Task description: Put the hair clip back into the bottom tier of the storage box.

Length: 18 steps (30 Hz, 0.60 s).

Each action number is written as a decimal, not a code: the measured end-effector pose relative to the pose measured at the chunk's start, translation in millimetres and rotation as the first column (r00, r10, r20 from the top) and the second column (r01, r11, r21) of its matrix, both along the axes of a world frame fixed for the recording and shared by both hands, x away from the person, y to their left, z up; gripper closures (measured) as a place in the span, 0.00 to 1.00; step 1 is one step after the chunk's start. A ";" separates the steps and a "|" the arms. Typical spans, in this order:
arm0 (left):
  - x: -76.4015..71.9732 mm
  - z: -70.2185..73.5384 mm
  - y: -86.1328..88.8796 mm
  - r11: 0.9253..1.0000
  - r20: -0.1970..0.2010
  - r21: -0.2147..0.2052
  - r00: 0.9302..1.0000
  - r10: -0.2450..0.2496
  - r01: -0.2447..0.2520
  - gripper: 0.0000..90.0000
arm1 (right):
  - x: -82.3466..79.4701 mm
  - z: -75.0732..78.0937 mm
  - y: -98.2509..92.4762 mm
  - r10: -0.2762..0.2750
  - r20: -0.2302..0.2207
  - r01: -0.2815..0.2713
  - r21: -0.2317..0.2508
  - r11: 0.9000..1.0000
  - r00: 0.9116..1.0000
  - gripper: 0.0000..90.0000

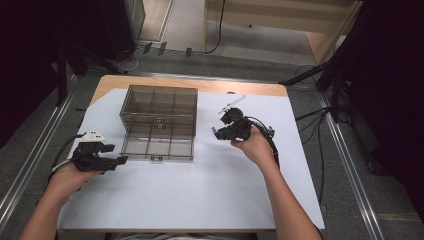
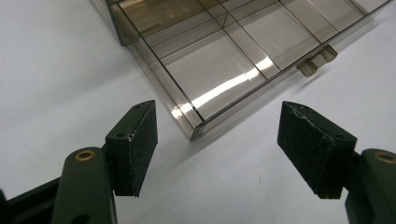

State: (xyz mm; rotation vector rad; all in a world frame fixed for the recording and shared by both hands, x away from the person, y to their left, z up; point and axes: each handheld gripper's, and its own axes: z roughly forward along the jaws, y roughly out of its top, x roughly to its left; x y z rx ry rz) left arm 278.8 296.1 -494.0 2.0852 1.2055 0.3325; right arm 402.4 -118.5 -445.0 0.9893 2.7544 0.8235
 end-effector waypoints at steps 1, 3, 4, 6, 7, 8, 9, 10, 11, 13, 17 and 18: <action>-0.1 0.1 0.1 1.000 0.000 0.000 1.000 0.002 -0.002 0.33 | -0.8 0.0 1.4 0.001 -0.002 -0.001 -0.001 1.000 1.000 0.86; -0.2 0.1 -0.1 1.000 -0.001 -0.002 1.000 0.002 -0.002 0.33 | -2.0 -0.4 4.3 0.008 -0.003 -0.008 0.003 1.000 1.000 0.86; -0.3 0.0 -0.1 1.000 0.000 -0.001 1.000 0.001 -0.001 0.33 | -2.6 -0.4 5.6 0.012 -0.003 -0.012 0.002 1.000 1.000 0.86; -0.1 0.0 -0.1 1.000 0.000 -0.001 1.000 -0.001 0.001 0.33 | -4.2 -0.6 8.6 0.017 -0.004 -0.017 0.002 1.000 1.000 0.86; 0.0 0.0 -0.2 1.000 0.000 -0.001 1.000 -0.001 0.001 0.33 | -4.7 -0.7 9.8 0.022 -0.002 -0.022 0.004 1.000 1.000 0.86; 0.0 0.1 -0.2 1.000 -0.001 -0.001 1.000 -0.002 0.002 0.33 | -5.5 -0.6 11.2 0.022 -0.003 -0.022 0.003 1.000 1.000 0.86; 0.0 0.0 -0.3 1.000 -0.001 -0.001 1.000 -0.004 0.004 0.33 | -6.3 -0.6 12.5 0.027 -0.002 -0.027 0.003 1.000 1.000 0.86; 0.1 0.0 -0.4 1.000 -0.001 0.000 1.000 -0.005 0.005 0.33 | -7.0 -0.6 13.8 0.032 -0.001 -0.032 0.003 0.999 0.999 0.86; 0.1 0.1 -0.5 1.000 -0.001 -0.001 1.000 -0.005 0.005 0.33 | -7.7 -0.6 15.1 0.035 0.001 -0.035 0.005 0.999 0.999 0.86; 0.3 0.3 -0.6 1.000 -0.003 0.000 1.000 -0.006 0.006 0.33 | -9.4 -0.4 17.9 0.040 0.002 -0.040 0.002 0.999 0.999 0.86; 0.7 0.1 -1.4 1.000 0.000 0.002 1.000 0.000 0.000 0.33 | -11.9 -0.8 23.2 0.049 0.005 -0.049 0.004 0.999 0.999 0.86; 1.0 0.2 -1.4 1.000 0.000 0.002 1.000 -0.002 0.002 0.33 | -12.5 -0.9 24.3 0.050 0.004 -0.050 0.005 0.999 0.999 0.86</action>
